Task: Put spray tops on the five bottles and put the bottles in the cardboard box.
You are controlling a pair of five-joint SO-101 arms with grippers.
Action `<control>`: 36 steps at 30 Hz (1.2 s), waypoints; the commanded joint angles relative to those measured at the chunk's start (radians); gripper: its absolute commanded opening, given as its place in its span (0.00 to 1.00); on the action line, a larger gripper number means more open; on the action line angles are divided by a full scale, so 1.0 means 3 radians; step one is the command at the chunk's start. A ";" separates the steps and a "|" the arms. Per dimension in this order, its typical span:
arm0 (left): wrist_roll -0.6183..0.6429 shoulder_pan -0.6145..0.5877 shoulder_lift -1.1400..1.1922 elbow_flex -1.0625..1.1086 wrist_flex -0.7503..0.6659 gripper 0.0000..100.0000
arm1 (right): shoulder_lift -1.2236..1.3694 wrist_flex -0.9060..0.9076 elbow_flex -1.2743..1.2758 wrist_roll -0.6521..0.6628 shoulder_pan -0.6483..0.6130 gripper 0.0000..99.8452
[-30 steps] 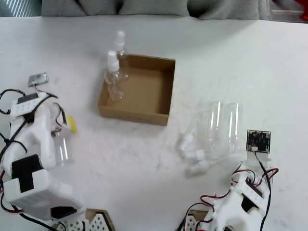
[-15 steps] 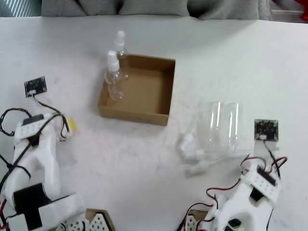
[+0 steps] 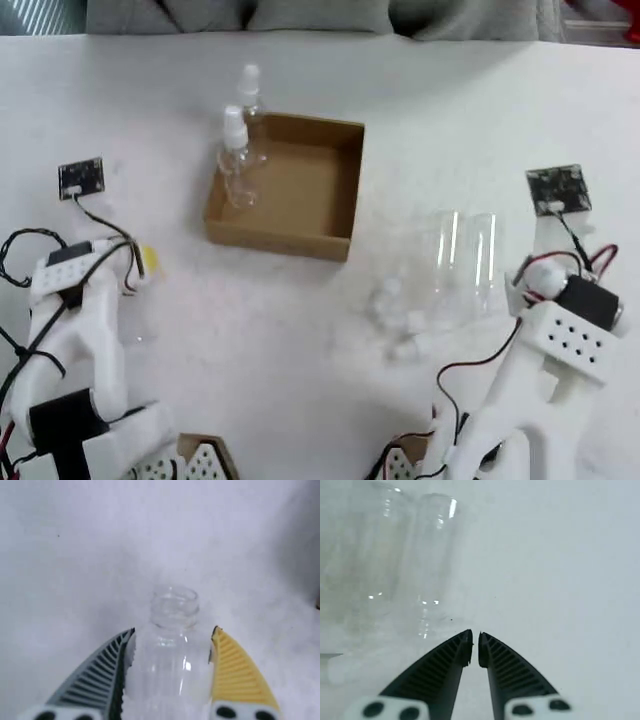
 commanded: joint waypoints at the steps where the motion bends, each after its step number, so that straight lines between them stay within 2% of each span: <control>1: -0.0046 0.0038 -0.0136 -0.0010 -0.0066 0.03 | -0.0054 0.0304 -0.0358 0.0031 -0.0401 0.02; 4: -0.0051 0.0038 -0.0136 -0.0010 -0.0066 0.03 | -0.0054 0.0534 -0.0511 0.0276 -0.0811 0.02; 9: -0.0051 0.0038 -0.0136 -0.0005 -0.0066 0.03 | -0.0054 0.0857 -0.0542 0.1391 -0.1435 0.02; 13: -0.0051 0.0038 -0.0136 -0.0005 -0.0061 0.03 | -0.0033 0.1025 -0.0537 0.2266 -0.1644 0.02; 21: -0.0051 0.0033 -0.0136 -0.0005 -0.0056 0.03 | -0.0028 0.1312 -0.0245 0.3570 -0.1915 0.02; 24: -0.0051 0.0033 -0.0136 -0.0005 -0.0056 0.03 | -0.0018 0.1169 -0.0087 0.3739 -0.1951 0.04; 30: -0.0051 0.0033 -0.0136 -0.0005 -0.0056 0.03 | -0.0018 0.0939 0.0169 0.4071 -0.1956 0.21; 36: -0.0051 0.0038 -0.0136 -0.0005 -0.0056 0.03 | -0.0018 0.0642 0.0281 0.4184 -0.2023 0.22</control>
